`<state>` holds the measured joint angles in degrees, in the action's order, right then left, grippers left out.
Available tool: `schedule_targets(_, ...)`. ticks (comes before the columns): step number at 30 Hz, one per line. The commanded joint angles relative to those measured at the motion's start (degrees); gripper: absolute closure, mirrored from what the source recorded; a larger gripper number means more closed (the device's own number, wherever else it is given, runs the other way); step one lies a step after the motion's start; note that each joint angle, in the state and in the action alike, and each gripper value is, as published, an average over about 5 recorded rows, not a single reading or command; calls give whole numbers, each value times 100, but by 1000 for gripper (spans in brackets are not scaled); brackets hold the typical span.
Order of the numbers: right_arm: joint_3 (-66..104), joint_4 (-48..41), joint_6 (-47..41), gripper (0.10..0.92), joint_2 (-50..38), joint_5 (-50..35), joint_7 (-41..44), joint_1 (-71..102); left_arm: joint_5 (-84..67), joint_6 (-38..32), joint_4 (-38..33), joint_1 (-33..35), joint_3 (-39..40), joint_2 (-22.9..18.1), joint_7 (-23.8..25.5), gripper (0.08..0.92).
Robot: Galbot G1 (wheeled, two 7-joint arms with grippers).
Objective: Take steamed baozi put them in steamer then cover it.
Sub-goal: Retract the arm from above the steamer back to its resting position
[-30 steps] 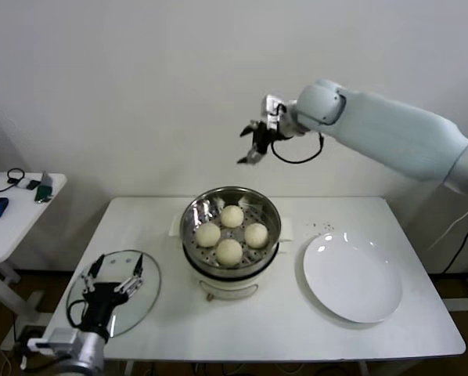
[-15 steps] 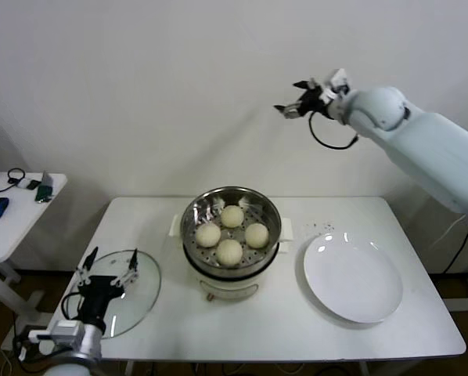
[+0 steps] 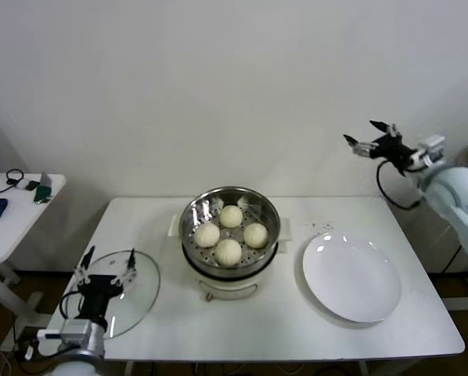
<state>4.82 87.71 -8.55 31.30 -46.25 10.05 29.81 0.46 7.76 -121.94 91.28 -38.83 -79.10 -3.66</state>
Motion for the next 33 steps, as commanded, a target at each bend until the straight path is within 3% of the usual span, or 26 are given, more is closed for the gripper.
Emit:
schedule_targets(1, 3211, 774, 1119, 203, 230, 204, 279, 3645, 267, -194, 135, -21, -12, 85, -84, 177)
schedule_targets(10, 4042, 981, 1565, 203, 1139, 195, 469, 4806, 363, -250, 153, -2, -140, 87, -156, 177)
schedule_targets(19, 4643, 1558, 1914, 203, 2277, 619, 167, 6176, 1456, -517, 352, 78, -206, 264, -302, 177)
schedule_targets(28, 4415, 2099, 1638, 203, 3076, 1105, -533, 6577, 4810, -807, 1164, 236, -219, 835, -1554, 177)
schedule_targets(33, 4041, 2211, 1721, 203, 3383, 1144, -496, 6754, 6211, -582, 1865, 384, -232, 926, -1905, 177)
